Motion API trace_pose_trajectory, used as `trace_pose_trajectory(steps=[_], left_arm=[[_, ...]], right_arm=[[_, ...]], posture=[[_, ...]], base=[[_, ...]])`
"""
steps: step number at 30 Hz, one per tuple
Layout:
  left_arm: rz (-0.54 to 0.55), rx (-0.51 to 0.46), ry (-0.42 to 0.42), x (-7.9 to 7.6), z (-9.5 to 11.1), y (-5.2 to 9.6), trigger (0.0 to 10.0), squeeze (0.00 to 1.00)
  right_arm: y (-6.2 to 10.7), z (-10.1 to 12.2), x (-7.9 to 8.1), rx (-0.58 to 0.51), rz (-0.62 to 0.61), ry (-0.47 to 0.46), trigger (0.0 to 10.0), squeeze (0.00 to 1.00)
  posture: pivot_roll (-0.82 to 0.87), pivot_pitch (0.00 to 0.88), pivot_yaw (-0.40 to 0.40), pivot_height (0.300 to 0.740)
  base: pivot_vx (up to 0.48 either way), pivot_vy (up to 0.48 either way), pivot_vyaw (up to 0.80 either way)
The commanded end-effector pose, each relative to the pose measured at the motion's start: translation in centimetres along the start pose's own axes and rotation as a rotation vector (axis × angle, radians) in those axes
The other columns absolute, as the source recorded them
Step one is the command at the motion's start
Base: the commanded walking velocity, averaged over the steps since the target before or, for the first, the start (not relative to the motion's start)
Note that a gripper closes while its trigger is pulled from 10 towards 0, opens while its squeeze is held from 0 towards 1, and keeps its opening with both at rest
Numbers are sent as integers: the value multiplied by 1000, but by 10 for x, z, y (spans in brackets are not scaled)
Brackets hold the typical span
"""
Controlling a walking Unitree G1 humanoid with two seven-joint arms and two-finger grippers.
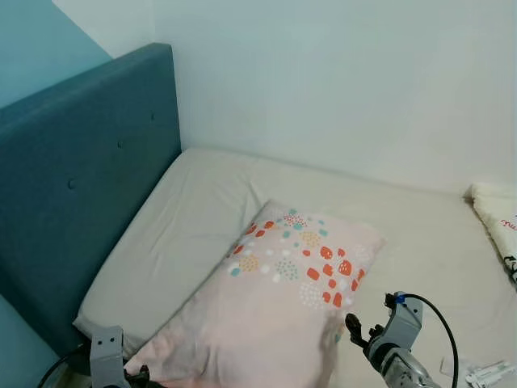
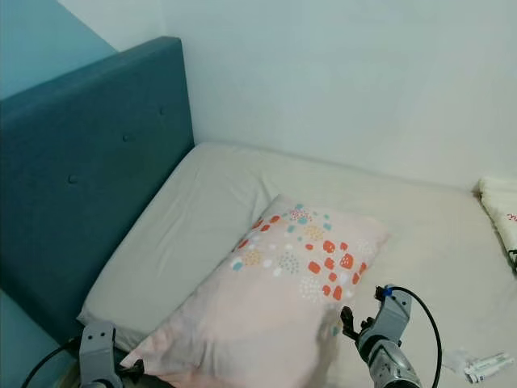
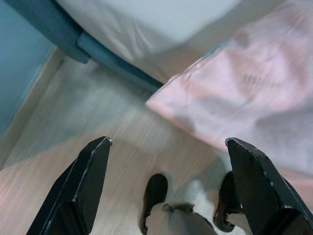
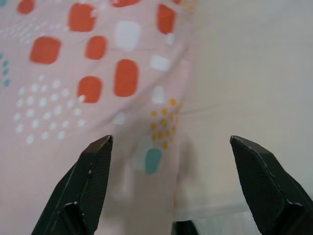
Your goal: Clean up the room
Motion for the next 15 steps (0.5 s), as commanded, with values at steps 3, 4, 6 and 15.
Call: trace_pose_trajectory(steps=[3,4,6,15], left_arm=[[11,9,-9,5,-1,0,10000,0],[9,8,-8,5,-1,0,10000,0],[8,12,-8,5,-2,1,10000,0],[22,73,-35,10,-25,7,10000,0]], right_arm=[[3,7,-17,-32,-13,-113,10000,0],[4,9,-19,-44,-3,-137,10000,0],[5,10,-22,-54,1,-161,10000,0],[13,13,-38,-91,85,-307,10000,0]], posture=[[0,0,-84,680],[0,0,-84,675],[-4,0,-81,670],[3,0,-84,640]], base=[[0,0,0],[0,0,0],[0,0,0],[0,0,0]])
Point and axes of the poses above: a point about 5 cm out from each wrist's last joint towards the gripper, its own y axis pointing back from the gripper into the wrist, its own z axis along the axis of the wrist's last joint, x = y × z, the point moved 4 cm from there along -y, pointing out of the wrist towards the gripper, and after that the axes turned 11 degrees about y, right-handed, at the moved point
